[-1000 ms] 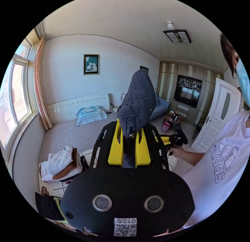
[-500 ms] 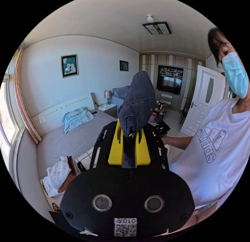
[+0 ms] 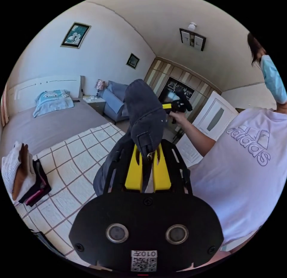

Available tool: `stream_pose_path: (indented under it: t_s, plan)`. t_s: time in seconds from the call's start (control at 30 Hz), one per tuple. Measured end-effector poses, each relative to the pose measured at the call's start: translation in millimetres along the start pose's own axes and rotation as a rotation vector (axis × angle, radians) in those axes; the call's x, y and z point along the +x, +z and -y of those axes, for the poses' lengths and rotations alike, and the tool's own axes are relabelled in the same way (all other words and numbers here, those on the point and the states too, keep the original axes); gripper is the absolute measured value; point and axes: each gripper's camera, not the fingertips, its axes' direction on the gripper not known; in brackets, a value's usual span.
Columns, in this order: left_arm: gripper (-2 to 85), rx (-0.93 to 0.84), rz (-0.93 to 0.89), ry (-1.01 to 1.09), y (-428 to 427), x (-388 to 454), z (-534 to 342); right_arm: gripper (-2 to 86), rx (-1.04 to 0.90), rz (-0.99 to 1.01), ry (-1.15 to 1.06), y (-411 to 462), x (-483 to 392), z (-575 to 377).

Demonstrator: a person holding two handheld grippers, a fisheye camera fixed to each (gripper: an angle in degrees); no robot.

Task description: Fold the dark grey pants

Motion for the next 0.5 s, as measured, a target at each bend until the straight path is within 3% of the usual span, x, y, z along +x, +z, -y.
stream_pose_path:
  t_s: [0.13, 0.23, 0.33, 0.4, 0.5]
  plan:
    - [6.3, 0.142, 0.004, -0.118, 5.3, -40.1, -18.1, 2.9, -0.014, -0.118, -0.204, -4.8, 6.1, 120.1]
    - [7.3, 0.242, 0.104, -0.268, -4.6, -81.2, -47.6, 4.6, -0.028, -0.066, -0.349, 35.2, -27.5, 210.1]
    - [8.7, 0.065, 0.249, -0.402, -4.1, -127.2, -86.1, 9.2, -0.135, 0.025, -0.526, 101.5, -96.3, 273.6]
    - [9.6, -0.207, 0.257, -0.538, 0.1, -167.7, -132.3, 10.7, -0.209, 0.072, -0.625, 125.0, -137.1, 285.0]
    - [10.0, -0.353, 0.258, -0.715, -22.0, -197.0, -196.7, 10.5, -0.166, 0.160, -0.645, 119.9, -157.6, 267.0]
